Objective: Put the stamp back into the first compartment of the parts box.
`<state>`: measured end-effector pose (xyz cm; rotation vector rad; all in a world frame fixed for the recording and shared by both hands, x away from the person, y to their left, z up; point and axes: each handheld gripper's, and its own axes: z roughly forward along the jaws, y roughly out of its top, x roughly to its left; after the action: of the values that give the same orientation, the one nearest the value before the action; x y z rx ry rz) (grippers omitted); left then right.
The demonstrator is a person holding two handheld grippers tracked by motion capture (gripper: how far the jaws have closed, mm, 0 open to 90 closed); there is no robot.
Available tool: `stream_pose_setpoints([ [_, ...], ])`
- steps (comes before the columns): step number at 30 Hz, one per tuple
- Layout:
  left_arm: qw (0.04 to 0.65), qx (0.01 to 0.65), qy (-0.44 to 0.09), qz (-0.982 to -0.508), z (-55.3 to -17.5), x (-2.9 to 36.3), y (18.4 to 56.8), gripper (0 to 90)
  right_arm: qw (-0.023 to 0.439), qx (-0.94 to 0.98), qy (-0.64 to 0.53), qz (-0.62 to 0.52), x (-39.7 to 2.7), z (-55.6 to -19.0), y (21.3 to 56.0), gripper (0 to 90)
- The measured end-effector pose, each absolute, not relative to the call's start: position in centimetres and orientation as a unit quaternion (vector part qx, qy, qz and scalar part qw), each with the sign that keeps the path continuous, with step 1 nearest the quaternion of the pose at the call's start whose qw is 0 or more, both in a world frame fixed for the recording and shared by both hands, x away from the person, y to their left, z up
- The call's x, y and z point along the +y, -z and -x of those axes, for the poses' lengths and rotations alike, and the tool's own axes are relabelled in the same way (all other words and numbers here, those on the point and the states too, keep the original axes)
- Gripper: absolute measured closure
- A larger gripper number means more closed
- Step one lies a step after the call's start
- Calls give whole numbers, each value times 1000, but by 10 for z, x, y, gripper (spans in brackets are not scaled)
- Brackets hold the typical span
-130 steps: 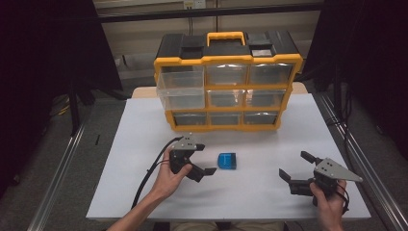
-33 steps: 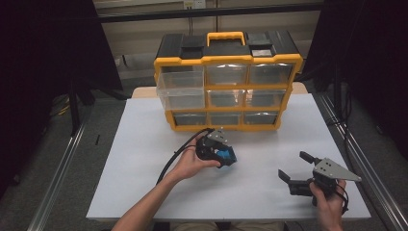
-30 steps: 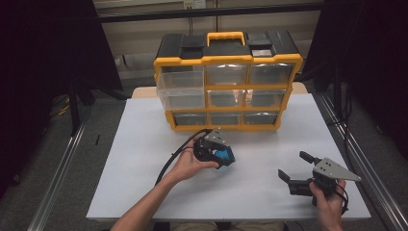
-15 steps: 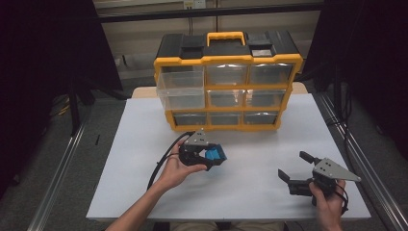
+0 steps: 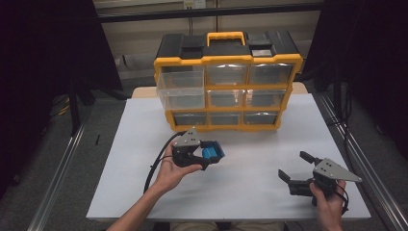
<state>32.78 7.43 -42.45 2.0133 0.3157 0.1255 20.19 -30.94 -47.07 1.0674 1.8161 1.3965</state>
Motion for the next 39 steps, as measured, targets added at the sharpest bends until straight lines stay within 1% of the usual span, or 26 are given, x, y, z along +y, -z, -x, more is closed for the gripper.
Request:
stream_pose_setpoints([
  [4, 528, 136, -50, -837, -325, 77, 421, 411, 303, 684, -527, -403, -310, -202, 471, 3],
  [8, 541, 128, -49, -830, -323, 83, 414, 410, 305, 682, -529, -403, -309, -202, 471, 3],
  [9, 545, 133, -58, -826, -321, 85, 412, 411, 304, 682, -530, -403, -309, -202, 471, 3],
  [13, 551, 133, -61, -822, -318, 88, 408, 410, 303, 680, -531, -404, -309, -201, 470, 3],
  [23, 569, 124, -61, -810, -312, 94, 395, 411, 305, 675, -535, -405, -309, -202, 471, 3],
  [30, 577, 122, -64, -805, -308, 100, 379, 411, 305, 672, -539, -406, -309, -201, 471, 3],
  [32, 587, 121, -62, -798, -307, 104, 373, 410, 307, 668, -542, -406, -309, -201, 471, 3],
  [39, 590, 120, -64, -796, -308, 113, 363, 410, 305, 666, -545, -407, -308, -202, 471, 3],
])
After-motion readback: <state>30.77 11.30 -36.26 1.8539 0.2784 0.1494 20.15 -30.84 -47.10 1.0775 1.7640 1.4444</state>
